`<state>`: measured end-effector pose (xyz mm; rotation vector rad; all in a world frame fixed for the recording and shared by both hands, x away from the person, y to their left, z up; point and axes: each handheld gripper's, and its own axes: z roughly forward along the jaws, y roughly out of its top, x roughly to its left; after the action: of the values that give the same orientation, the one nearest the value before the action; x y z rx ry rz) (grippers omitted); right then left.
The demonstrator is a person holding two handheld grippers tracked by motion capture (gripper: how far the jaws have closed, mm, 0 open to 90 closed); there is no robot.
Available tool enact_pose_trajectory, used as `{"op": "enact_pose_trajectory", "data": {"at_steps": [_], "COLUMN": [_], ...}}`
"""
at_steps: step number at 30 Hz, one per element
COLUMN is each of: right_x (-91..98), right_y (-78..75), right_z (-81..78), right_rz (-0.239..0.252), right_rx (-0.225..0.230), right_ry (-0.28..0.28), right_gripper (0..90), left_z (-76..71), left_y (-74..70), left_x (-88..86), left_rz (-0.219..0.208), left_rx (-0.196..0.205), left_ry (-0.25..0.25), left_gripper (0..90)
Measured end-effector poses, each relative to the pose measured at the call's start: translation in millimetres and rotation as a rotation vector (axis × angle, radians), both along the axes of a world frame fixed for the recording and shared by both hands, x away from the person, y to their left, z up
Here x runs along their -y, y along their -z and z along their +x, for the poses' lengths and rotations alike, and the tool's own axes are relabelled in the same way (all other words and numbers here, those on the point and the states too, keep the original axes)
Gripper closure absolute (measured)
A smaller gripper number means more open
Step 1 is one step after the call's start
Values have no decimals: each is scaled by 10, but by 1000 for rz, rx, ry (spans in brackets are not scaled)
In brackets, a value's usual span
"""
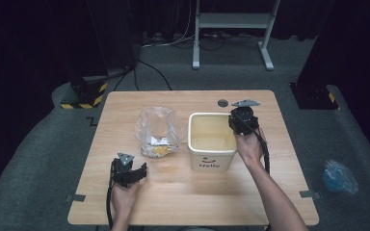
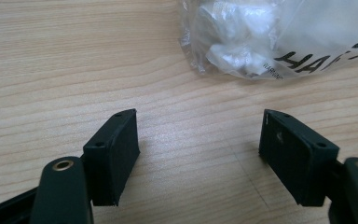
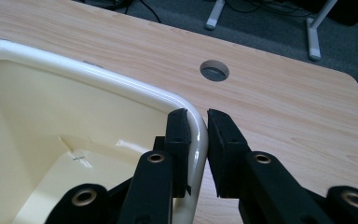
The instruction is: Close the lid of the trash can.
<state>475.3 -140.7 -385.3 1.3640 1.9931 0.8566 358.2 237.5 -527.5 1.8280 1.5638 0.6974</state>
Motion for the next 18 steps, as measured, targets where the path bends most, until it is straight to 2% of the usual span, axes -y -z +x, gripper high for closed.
{"op": "enact_pose_trajectory", "data": {"at_steps": [14, 18], "right_x": [-12, -4], "right_y": [7, 4], "right_z": [7, 6], "right_rz": [1, 10], "right_rx": [1, 3], "right_ry": [-7, -7], "right_gripper": [738, 695], "left_z": [0, 0], "left_y": [0, 0], "left_x": [0, 0], "left_rz": [0, -1], "left_rx": [0, 0], "left_ry": [0, 0], "left_gripper": [284, 284]}}
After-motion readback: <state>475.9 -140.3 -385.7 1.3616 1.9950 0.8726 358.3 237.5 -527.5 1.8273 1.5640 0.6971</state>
